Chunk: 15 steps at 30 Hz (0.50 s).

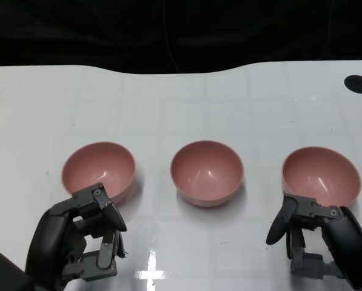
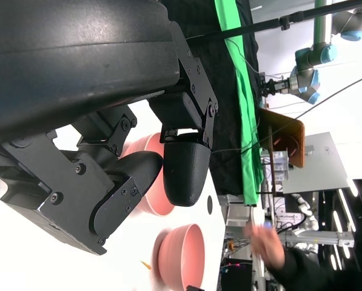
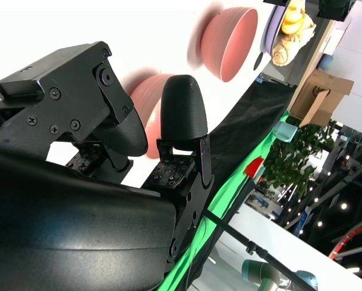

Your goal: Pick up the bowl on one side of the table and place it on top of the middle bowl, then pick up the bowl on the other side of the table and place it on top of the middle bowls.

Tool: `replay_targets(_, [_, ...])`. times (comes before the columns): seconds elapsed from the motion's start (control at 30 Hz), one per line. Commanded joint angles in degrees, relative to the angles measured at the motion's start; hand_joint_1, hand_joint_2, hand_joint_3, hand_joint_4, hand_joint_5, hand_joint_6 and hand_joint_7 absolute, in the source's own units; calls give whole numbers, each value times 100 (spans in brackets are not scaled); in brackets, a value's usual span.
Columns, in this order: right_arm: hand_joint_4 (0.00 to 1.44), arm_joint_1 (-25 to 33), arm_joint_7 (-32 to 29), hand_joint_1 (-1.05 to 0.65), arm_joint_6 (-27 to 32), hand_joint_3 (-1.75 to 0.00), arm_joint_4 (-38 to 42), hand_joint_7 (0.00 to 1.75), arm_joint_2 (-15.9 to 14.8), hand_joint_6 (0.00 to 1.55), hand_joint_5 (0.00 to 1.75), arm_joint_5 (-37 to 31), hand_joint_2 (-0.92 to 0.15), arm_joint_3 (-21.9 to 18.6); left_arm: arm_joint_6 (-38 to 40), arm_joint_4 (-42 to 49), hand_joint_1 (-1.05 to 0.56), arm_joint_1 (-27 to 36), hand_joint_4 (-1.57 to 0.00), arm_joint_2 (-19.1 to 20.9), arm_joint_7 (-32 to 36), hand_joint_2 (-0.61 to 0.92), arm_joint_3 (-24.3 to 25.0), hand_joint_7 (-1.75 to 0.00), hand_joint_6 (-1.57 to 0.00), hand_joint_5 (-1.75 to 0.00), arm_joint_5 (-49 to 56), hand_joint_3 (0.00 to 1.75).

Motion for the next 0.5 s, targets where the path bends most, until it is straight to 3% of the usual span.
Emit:
replay_targets(0.03, [93,45,14,1,14,-164,-42,140,-90,82,175,13,-21,-17,-46,-27,-11,59,-91,87,-13,37,24,-151,-84,-169,-11,145])
replay_targets(0.5, [93,47,0,1,28,-165,-70,140,-70,83,175,20,-21,-18,-12,-56,-11,66,-90,84,0,37,17,-152,-84,-169,-10,146])
